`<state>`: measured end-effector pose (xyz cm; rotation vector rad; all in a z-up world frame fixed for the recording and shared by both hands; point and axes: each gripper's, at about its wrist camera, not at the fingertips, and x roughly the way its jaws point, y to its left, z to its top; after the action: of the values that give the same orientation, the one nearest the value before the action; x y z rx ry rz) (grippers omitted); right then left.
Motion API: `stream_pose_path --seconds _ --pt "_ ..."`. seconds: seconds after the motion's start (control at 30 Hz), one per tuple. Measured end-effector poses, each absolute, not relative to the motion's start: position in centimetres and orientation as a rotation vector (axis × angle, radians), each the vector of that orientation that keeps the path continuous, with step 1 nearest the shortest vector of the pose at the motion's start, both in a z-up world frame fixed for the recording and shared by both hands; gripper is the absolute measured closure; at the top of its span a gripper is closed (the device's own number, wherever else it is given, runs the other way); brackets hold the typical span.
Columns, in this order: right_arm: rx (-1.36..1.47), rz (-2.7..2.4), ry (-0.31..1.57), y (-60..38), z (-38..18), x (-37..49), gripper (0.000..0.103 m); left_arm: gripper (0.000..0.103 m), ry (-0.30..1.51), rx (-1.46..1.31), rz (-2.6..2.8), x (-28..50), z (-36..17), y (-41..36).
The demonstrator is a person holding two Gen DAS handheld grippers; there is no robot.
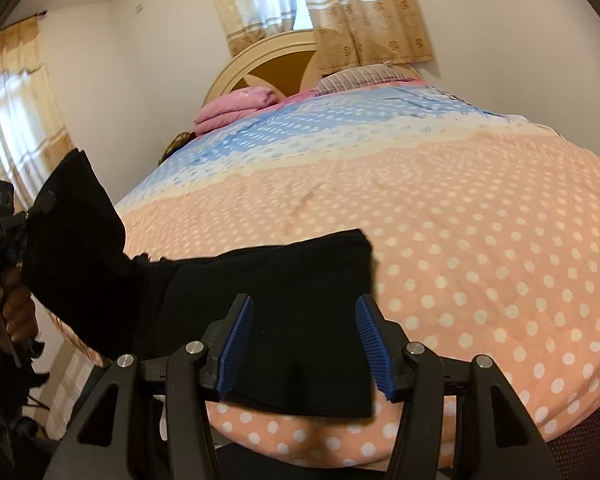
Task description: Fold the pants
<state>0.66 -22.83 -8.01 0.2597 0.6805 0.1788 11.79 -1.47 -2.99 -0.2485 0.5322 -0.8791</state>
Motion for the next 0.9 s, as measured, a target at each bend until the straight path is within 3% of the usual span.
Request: stream_pose_path --seconds 0.37,0.77,0.87,0.9 --pt "0.348 0.112 0.676 -25.2 -9.1 0.6 0.047 0.082 0.566 -0.162 -1.015 10.4 -1.2 -9.4" --pt "0.449 0.011 0.679 -28.2 -10.4 0.7 0.047 0.081 0.758 0.051 -1.030 10.8 -8.4 -17.7" --pt "0.452 0.015 0.685 -28.3 -10.8 0.7 0.047 0.073 0.753 0.140 -0.979 10.0 -9.8 -19.1" --pt "0.453 0.013 0.685 -28.4 -10.9 0.7 0.047 0.065 0.756 0.147 -0.971 9.7 -10.0 -19.3"
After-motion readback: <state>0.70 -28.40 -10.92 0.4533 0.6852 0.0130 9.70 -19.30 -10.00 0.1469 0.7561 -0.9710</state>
